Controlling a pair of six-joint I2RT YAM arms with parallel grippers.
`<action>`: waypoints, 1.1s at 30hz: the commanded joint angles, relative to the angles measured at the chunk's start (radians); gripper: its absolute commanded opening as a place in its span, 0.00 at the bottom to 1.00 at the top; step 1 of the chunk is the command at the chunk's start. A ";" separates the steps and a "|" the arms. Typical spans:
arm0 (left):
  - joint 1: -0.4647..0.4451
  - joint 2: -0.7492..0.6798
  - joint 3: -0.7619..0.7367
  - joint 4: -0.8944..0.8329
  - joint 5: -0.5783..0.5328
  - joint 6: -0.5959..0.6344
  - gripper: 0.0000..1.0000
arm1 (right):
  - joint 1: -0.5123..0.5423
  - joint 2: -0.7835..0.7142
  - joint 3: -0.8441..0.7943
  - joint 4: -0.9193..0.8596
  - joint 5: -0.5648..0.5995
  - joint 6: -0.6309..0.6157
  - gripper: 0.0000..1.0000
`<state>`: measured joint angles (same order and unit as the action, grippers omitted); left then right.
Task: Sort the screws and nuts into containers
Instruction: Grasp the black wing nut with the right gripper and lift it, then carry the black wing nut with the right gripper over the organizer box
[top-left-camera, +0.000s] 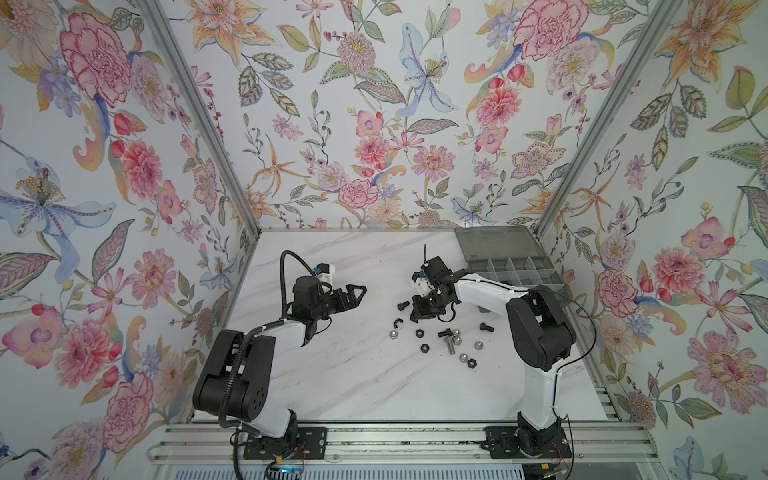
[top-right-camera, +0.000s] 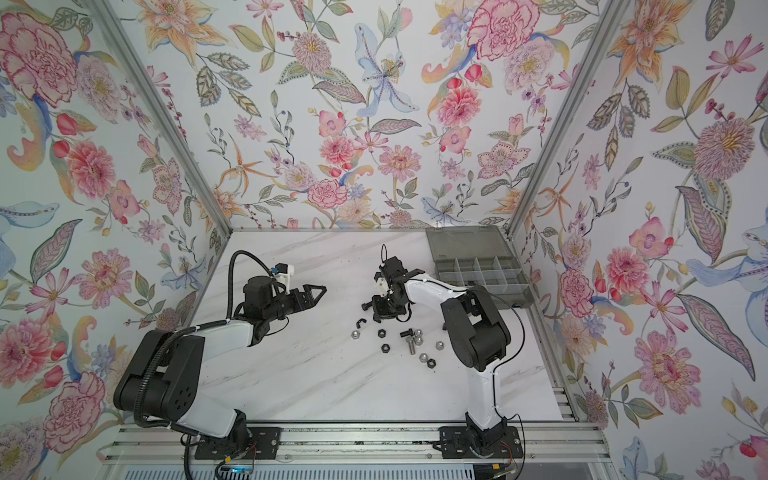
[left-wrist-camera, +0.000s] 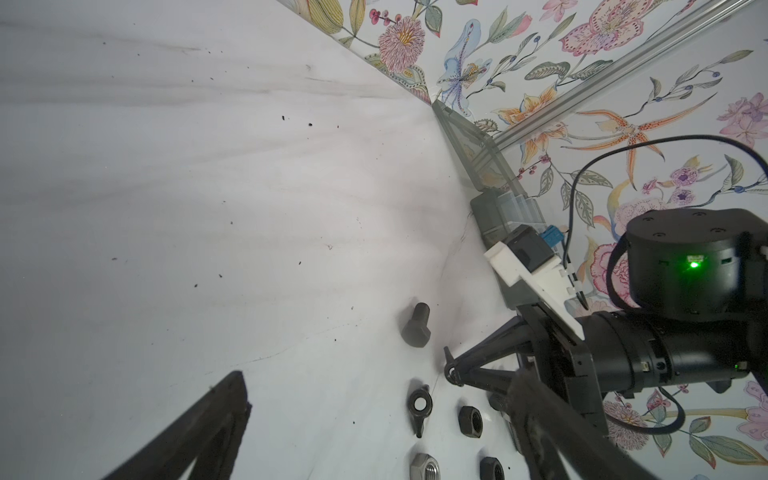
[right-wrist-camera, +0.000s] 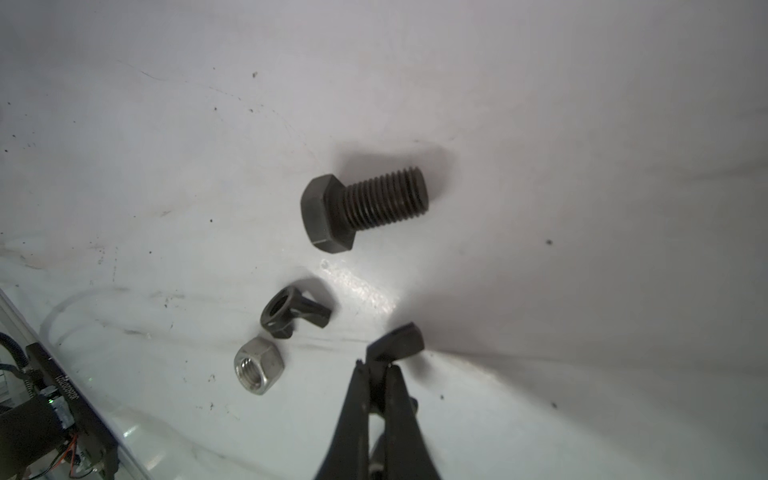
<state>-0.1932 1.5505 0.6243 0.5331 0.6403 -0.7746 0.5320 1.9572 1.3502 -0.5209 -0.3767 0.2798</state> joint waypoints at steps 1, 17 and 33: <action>-0.007 -0.017 -0.014 0.004 -0.013 0.011 0.99 | -0.056 -0.113 -0.017 -0.012 -0.022 -0.007 0.00; -0.006 0.001 0.004 0.013 -0.004 0.008 1.00 | -0.611 -0.295 -0.009 -0.016 0.134 0.014 0.00; -0.008 0.002 0.025 0.001 -0.004 0.005 0.99 | -0.693 -0.060 0.132 -0.011 0.191 0.012 0.00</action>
<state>-0.1932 1.5505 0.6243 0.5354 0.6407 -0.7750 -0.1585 1.8790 1.4395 -0.5209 -0.1967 0.2848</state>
